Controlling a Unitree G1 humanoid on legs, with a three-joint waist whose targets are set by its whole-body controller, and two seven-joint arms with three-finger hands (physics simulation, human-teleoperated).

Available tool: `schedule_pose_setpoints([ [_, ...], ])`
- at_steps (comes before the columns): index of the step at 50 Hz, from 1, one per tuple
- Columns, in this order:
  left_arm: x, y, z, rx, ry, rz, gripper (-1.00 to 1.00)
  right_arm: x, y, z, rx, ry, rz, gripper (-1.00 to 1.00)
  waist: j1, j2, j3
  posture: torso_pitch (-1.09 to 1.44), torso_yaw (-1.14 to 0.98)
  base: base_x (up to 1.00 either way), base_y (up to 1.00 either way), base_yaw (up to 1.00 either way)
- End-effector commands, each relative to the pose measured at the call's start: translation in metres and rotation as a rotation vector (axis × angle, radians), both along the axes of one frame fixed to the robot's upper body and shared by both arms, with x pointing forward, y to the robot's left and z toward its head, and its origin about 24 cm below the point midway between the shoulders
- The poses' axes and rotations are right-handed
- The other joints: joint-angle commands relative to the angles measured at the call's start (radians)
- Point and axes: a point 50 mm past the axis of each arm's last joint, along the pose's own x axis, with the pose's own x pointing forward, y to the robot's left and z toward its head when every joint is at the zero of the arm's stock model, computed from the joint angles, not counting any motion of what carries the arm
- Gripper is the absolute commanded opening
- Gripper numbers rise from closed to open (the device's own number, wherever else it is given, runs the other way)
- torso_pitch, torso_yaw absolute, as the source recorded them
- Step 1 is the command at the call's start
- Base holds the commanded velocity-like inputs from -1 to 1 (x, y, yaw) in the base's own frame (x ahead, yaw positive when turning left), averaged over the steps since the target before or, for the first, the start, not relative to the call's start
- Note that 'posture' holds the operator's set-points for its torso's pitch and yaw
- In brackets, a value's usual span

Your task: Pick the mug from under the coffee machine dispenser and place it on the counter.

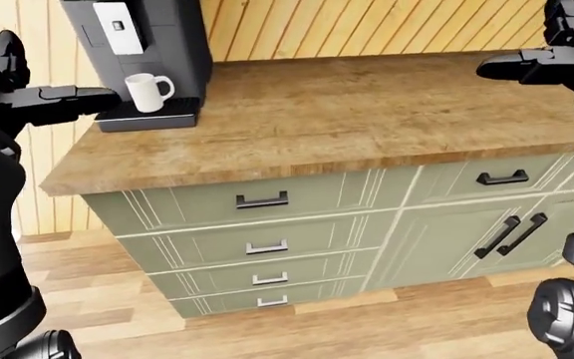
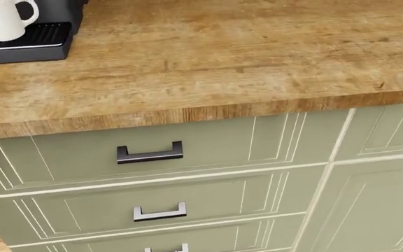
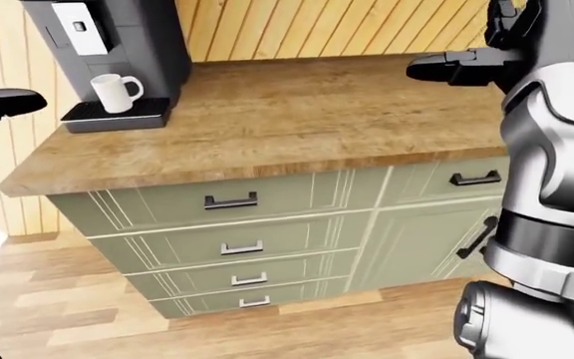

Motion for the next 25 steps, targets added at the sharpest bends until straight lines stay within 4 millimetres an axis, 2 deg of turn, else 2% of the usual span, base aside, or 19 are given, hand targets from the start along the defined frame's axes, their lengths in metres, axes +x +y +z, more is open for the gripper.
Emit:
schedule_pose_setpoints([
  [1, -0.0112, 0.0035, 0.022, 0.027, -0.102, 0.027, 1.0, -0.0071, 0.0059, 0.0206, -0.028, -0.088, 0.016, 1.0, 0.009, 0.0, -0.026, 0.0, 0.0, 0.16, 0.0, 0.0],
  [5, -0.0111, 0.0036, 0.0217, 0.027, -0.102, 0.027, 1.0, -0.0068, 0.0051, 0.0213, -0.029, -0.089, 0.013, 1.0, 0.008, 0.039, -0.012, 0.0, 0.0, 0.16, 0.0, 0.0],
  [7, -0.0109, 0.0034, 0.0214, 0.028, -0.101, 0.028, 1.0, -0.0067, 0.0054, 0.0208, -0.028, -0.088, 0.014, 1.0, 0.003, 0.067, -0.009, 0.0, 0.0, 0.17, 0.0, 0.0],
  [9, -0.011, 0.0037, 0.0214, 0.028, -0.101, 0.029, 1.0, -0.0069, 0.0053, 0.0205, -0.028, -0.088, 0.015, 1.0, -0.004, 0.115, -0.015, 0.0, 0.0, 0.17, 0.0, 0.0],
  [10, -0.0111, 0.0041, 0.0211, 0.027, -0.1, 0.03, 1.0, -0.0069, 0.0051, 0.0201, -0.028, -0.087, 0.014, 1.0, -0.005, 0.152, -0.031, 0.0, 0.0, 0.17, 0.0, 0.0],
  [11, -0.0112, 0.0041, 0.0217, 0.028, -0.101, 0.029, 1.0, -0.0071, 0.0054, 0.0206, -0.028, -0.088, 0.016, 1.0, 0.004, 0.112, -0.022, 0.0, 0.0, 0.17, 0.0, 0.0],
  [12, -0.0112, 0.0042, 0.0221, 0.028, -0.102, 0.029, 1.0, -0.007, 0.0057, 0.0208, -0.028, -0.088, 0.016, 1.0, 0.0, 0.128, -0.018, 0.0, 0.0, 0.16, 0.0, 0.0],
  [13, -0.0113, 0.0044, 0.0224, 0.028, -0.102, 0.03, 1.0, -0.0068, 0.0059, 0.0207, -0.028, -0.088, 0.017, 1.0, 0.003, 0.124, -0.02, 0.0, 0.0, 0.16, 0.0, 0.0],
  [16, -0.0112, 0.0046, 0.022, 0.028, -0.101, 0.03, 1.0, -0.0067, 0.0062, 0.0206, -0.03, -0.088, 0.018, 1.0, 0.008, 0.098, -0.027, 0.0, 0.0, 0.17, 0.0, 0.0],
  [19, -0.0116, 0.0044, 0.0232, 0.028, -0.103, 0.031, 1.0, -0.0074, 0.0062, 0.021, -0.03, -0.088, 0.018, 1.0, 0.013, 0.066, -0.017, 0.0, 0.0, 0.17, 0.0, 0.0],
  [21, -0.0116, 0.0041, 0.0233, 0.028, -0.103, 0.03, 1.0, -0.0075, 0.0061, 0.0213, -0.031, -0.088, 0.018, 1.0, 0.018, 0.033, -0.016, 0.0, 0.0, 0.18, 0.0, 0.0],
  [22, -0.0118, 0.0043, 0.0237, 0.028, -0.104, 0.03, 1.0, -0.0076, 0.0062, 0.0218, -0.031, -0.089, 0.019, 1.0, 0.021, 0.007, -0.02, 0.0, 0.0, 0.16, 0.0, 0.0],
  [23, -0.0119, 0.0044, 0.0236, 0.028, -0.104, 0.03, 1.0, -0.0076, 0.0064, 0.0218, -0.032, -0.089, 0.019, 1.0, 0.021, -0.03, -0.033, 0.0, 0.0, 0.17, 0.0, 0.0],
  [24, -0.0121, 0.0046, 0.0235, 0.028, -0.103, 0.031, 1.0, -0.0077, 0.0066, 0.0215, -0.032, -0.089, 0.021, 1.0, 0.011, 0.012, -0.022, 0.0, 0.0, 0.16, 0.06, 0.0],
  [25, -0.0121, 0.0046, 0.0238, 0.028, -0.104, 0.031, 1.0, -0.0078, 0.0064, 0.0208, -0.031, -0.088, 0.02, 1.0, 0.015, -0.008, -0.022, 0.0, 0.0, 0.18, 0.09, 0.0],
])
